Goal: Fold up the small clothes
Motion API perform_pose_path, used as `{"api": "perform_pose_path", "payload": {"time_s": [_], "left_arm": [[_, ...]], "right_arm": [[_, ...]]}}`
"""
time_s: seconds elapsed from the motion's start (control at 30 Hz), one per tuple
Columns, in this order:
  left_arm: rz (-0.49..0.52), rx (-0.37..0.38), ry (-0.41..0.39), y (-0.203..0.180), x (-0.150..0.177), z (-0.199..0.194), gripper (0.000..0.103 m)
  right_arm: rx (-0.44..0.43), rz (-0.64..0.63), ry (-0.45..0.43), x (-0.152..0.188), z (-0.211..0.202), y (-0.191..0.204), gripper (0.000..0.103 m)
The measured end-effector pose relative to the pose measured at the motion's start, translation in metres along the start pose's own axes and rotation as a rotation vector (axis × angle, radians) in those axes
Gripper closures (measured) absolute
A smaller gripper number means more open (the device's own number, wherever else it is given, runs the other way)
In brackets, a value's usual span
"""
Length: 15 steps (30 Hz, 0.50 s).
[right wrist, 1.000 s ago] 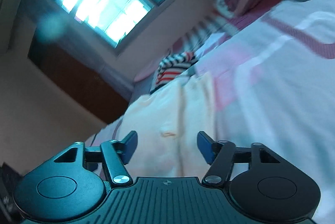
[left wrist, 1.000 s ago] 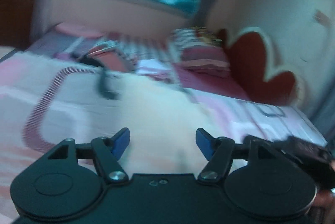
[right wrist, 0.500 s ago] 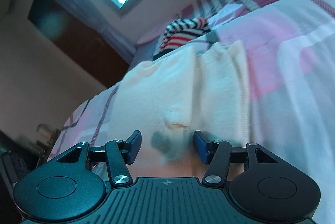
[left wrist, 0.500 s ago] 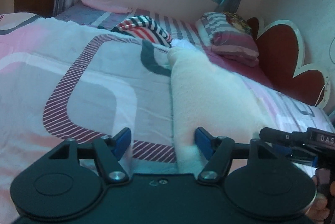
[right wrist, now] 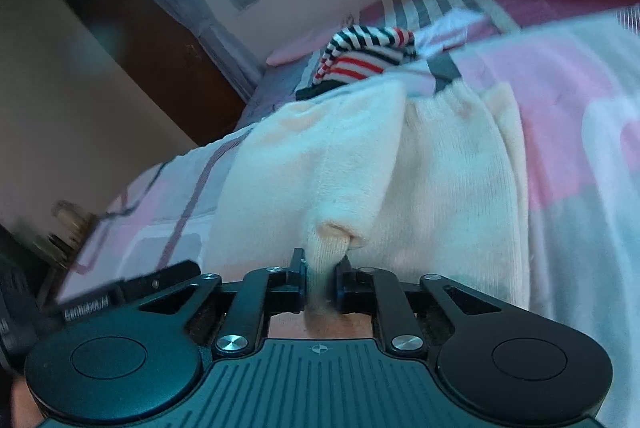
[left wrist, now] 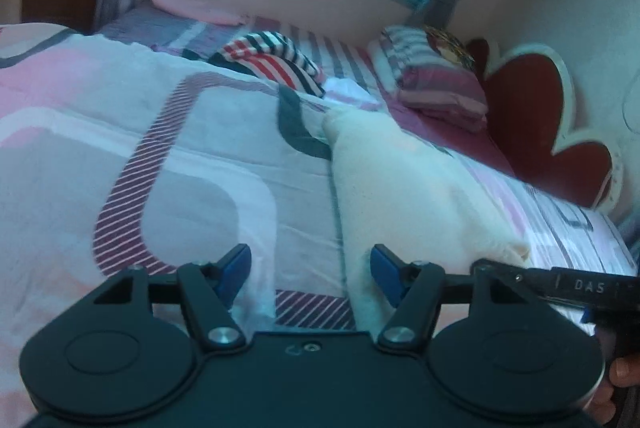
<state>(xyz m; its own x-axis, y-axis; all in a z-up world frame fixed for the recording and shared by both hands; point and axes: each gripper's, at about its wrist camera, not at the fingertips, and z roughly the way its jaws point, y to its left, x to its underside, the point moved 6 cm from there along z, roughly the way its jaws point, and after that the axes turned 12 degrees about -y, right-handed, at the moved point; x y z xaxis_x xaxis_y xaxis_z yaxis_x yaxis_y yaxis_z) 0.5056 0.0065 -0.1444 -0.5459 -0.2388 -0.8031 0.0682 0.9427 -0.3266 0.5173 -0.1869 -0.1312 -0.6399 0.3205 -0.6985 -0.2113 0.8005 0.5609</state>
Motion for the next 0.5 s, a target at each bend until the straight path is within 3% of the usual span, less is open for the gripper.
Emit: {"api": "perform_pose_path", "payload": {"time_s": [0.17, 0.27, 0.33, 0.5], "left_arm": [[0.072, 0.082, 0.009, -0.032, -0.002, 0.004, 0.039], [0.129, 0.114, 0.044, -0.055, 0.005, 0.013, 0.034], [0.165, 0.104, 0.06, -0.065, 0.013, 0.019, 0.035], [0.182, 0.097, 0.072, -0.067, 0.022, 0.021, 0.036]], "right_arm": [[0.037, -0.105, -0.067, -0.006, -0.032, 0.01, 0.092], [0.08, -0.09, -0.089, -0.005, -0.056, -0.009, 0.092], [0.11, -0.033, -0.047, 0.002, -0.052, -0.032, 0.093], [0.068, 0.004, -0.045, 0.002, -0.048, -0.035, 0.092]]}}
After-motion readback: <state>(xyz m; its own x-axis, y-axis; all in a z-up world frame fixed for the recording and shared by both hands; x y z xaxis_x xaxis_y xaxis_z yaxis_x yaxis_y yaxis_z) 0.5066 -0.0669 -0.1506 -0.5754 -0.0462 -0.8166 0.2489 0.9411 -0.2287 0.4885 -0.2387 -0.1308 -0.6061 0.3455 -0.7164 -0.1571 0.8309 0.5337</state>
